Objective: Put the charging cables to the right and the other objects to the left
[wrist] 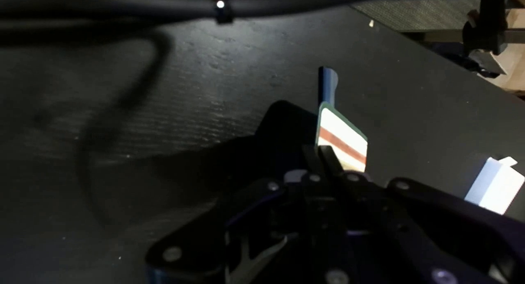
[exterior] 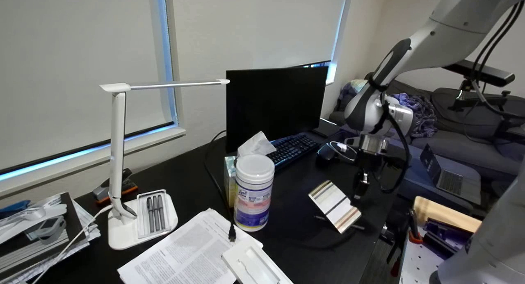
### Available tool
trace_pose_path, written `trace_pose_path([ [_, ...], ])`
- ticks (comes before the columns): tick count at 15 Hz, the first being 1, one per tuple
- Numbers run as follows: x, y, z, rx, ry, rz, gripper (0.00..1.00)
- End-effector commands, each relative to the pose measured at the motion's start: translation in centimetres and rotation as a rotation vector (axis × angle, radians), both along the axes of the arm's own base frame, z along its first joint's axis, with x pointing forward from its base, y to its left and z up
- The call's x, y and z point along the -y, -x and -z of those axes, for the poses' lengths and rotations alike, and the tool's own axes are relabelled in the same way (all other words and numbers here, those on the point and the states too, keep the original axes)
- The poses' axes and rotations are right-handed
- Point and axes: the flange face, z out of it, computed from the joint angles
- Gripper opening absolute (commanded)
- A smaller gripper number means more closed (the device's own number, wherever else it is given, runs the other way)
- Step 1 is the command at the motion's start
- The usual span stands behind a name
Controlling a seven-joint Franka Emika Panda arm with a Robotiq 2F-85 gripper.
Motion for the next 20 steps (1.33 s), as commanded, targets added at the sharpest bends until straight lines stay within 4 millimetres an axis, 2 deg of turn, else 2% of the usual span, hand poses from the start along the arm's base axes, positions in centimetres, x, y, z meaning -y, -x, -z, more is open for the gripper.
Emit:
trace_pose_path([
  [1,1.5,0.1,-3.7,0.064,-0.04,0.094,0.04],
  [6,5.2,-1.2,-8.6,0.145,-0.004,0.236,0.04],
  [8,6.2,-2.2,-10.1,0.168,0.02,0.283,0.04],
  [10,6.2,-2.5,-10.8,0.166,0.048,0.29,0.05],
  [11,5.7,-2.6,-10.6,0.157,0.063,0.276,0.31],
  [12,5.1,-2.5,-10.3,0.147,0.073,0.258,0.31],
  [14,3.5,-2.4,-9.1,0.118,0.105,0.222,0.41],
  [18,0.3,-1.8,-6.4,0.066,0.175,0.151,0.67],
  [20,-0.4,-2.0,-4.9,0.024,0.176,0.125,0.8],
])
